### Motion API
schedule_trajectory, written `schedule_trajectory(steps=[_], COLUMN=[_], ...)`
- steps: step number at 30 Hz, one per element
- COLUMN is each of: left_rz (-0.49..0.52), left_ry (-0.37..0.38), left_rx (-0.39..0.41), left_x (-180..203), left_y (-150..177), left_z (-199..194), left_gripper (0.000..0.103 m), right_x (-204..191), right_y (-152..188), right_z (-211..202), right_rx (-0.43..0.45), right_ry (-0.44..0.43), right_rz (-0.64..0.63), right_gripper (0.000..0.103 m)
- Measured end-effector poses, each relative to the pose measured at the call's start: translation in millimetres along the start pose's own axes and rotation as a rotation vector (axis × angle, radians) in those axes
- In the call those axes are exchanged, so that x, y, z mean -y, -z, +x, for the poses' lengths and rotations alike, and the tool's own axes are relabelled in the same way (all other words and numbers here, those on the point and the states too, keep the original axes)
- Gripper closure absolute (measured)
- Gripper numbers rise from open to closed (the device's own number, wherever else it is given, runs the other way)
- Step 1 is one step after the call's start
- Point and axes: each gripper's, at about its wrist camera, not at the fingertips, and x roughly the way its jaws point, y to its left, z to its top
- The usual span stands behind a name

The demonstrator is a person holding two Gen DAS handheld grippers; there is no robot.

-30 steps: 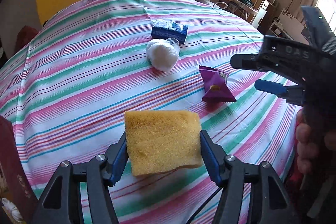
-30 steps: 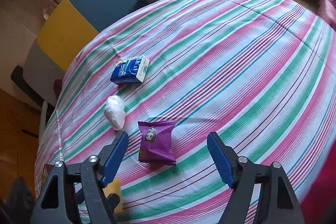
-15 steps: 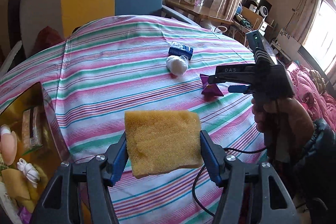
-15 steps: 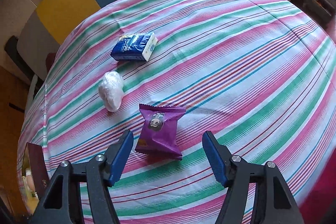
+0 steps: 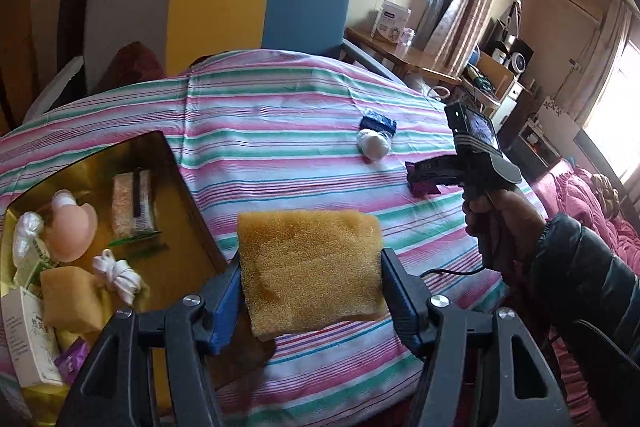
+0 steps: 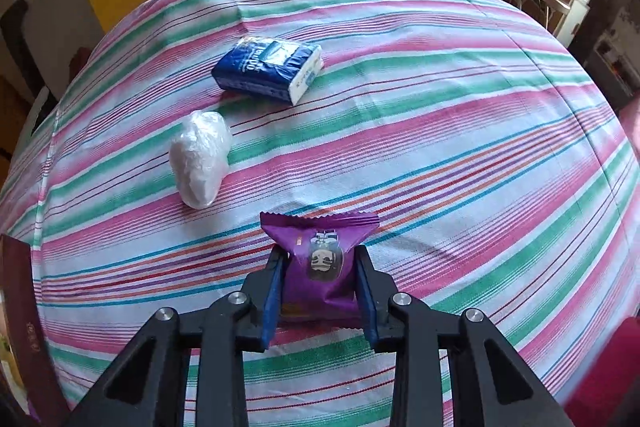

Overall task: Organize objects
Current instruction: 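Lift the yellow sponge toward the tray while the right gripper grasps the purple snack packet, then lower the yellow sponge into the tray and open the left gripper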

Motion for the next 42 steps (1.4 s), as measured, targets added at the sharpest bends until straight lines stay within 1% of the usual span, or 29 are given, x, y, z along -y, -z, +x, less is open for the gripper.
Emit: schedule_trajectory(steps=[2,3,8,10,13,17,23,28,32,42], left_rz=[-0.047,-0.077,-0.223,-0.27,-0.313,-0.286,-0.173,-0.139,-0.113,-0.093], left_ry=[-0.038,-0.068,-0.227,-0.279,-0.312,-0.308,-0.302,-0.271,-0.276,-0.279], left_rx=[0.02,0.033,0.084,0.097,0.092,0.056,0.023,-0.006,-0.026,-0.066], left_x=[-20.0,-34.3,-104.9,-128.1,-148.3,-140.3,-109.5,-97.1,-88.4,-88.2], left_y=[0.5,2.4,19.6,29.8,45.1,56.8,56.0,55.2,55.3,58.4], left_z=[-13.0,-22.2,-67.1,-82.0,-92.1,-79.1,-50.1,-34.3,-25.6,-12.6], left_gripper=[0.039,0.039,0.039,0.039,0.039,0.039,0.039,0.039,0.039,0.039], right_x=[-7.0,-9.6,-7.1,-9.2,-11.9,-14.5,-13.9,-16.4,-17.7,-22.2], right_y=[2.5,3.4,4.3,3.8,5.6,5.5,7.7,7.4,7.5,7.5], right_z=[0.2,-0.2,-1.0,0.1,0.8,0.8,-0.6,0.5,0.8,0.7], right_rx=[0.0,0.003,-0.002,-0.002,0.001,0.001,0.002,0.001,-0.001,-0.001], right_ry=[0.023,0.031,0.024,0.027,0.037,0.042,0.052,0.055,0.061,0.063], right_rz=[-0.047,-0.064,-0.066,-0.073,-0.089,-0.097,-0.114,-0.12,-0.129,-0.135], right_gripper=[0.071,0.07,0.071,0.071,0.071,0.071,0.07,0.07,0.07,0.07])
